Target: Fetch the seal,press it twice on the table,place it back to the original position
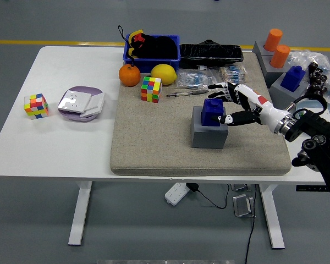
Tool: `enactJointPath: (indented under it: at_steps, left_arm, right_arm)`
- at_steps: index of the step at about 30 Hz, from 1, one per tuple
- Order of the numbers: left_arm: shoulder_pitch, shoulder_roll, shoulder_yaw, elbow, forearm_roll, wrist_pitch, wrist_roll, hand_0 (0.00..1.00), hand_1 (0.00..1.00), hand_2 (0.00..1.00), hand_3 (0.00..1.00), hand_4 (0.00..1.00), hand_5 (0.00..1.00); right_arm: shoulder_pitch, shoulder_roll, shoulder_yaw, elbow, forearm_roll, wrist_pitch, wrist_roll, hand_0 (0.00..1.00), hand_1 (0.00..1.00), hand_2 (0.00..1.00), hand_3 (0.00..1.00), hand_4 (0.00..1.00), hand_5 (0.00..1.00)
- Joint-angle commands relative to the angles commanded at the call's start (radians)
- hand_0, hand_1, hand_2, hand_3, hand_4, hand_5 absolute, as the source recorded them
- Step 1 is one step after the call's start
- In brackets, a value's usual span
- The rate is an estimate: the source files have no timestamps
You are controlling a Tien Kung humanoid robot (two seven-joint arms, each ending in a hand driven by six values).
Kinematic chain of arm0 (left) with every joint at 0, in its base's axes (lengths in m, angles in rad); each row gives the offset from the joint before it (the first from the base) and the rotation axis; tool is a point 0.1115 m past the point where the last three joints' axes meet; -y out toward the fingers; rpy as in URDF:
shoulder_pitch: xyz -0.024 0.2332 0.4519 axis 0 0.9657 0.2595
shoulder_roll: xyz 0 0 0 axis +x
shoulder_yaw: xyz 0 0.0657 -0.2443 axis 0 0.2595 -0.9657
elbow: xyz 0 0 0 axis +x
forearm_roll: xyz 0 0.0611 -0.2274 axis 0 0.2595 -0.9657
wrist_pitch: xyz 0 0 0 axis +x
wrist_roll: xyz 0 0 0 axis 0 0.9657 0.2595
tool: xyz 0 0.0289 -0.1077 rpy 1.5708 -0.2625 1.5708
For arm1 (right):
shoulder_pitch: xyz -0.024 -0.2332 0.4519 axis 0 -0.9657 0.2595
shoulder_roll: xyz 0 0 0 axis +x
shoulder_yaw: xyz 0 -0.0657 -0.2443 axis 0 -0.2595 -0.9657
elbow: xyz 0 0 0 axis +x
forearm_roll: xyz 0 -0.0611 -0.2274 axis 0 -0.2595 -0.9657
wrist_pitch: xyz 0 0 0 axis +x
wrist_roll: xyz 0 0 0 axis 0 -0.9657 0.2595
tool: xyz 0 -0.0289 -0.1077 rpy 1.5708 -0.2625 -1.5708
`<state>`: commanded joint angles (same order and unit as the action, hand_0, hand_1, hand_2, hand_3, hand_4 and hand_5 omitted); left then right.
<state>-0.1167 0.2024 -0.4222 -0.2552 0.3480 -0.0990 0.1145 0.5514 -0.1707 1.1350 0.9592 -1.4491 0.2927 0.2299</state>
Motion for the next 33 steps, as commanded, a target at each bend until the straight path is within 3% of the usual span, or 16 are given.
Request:
enactJointPath:
  at_steps: [20,21,32,33]
  left_arm:
    - [-0.002,-0.006,-0.002,0.000,0.001,-0.001,-0.001,0.816,0.816,0.788,0.837,0.798,0.393]
    - [-0.002,-0.006,-0.002,0.000,0.001,-0.001,-0.001,0.816,0.817,0.789,0.838,0.798,0.393]
    - [0.000,-0.009,-0.002,0.001,0.000,-0.001,0.000,0.816,0.817,0.789,0.837,0.799,0.394]
    - [0.000,-0.009,-0.002,0.001,0.000,-0.001,0.000,0.816,0.817,0.788,0.838,0.800,0.394]
  right_arm:
    - [0.027,0.007,-0.057,-0.070,-0.009,-0.044,0.057,0.771,0.758,0.781,0.839,0.877,0.002]
    - [0.027,0.008,-0.059,-0.071,-0.008,-0.045,0.057,0.737,0.711,0.758,0.812,0.848,0.002]
    - [0.028,0.011,-0.079,-0.078,-0.002,-0.064,0.070,0.717,0.689,0.728,0.796,0.821,0.002]
    - [0.028,0.011,-0.080,-0.079,-0.002,-0.066,0.071,0.616,0.573,0.642,0.750,0.725,0.002]
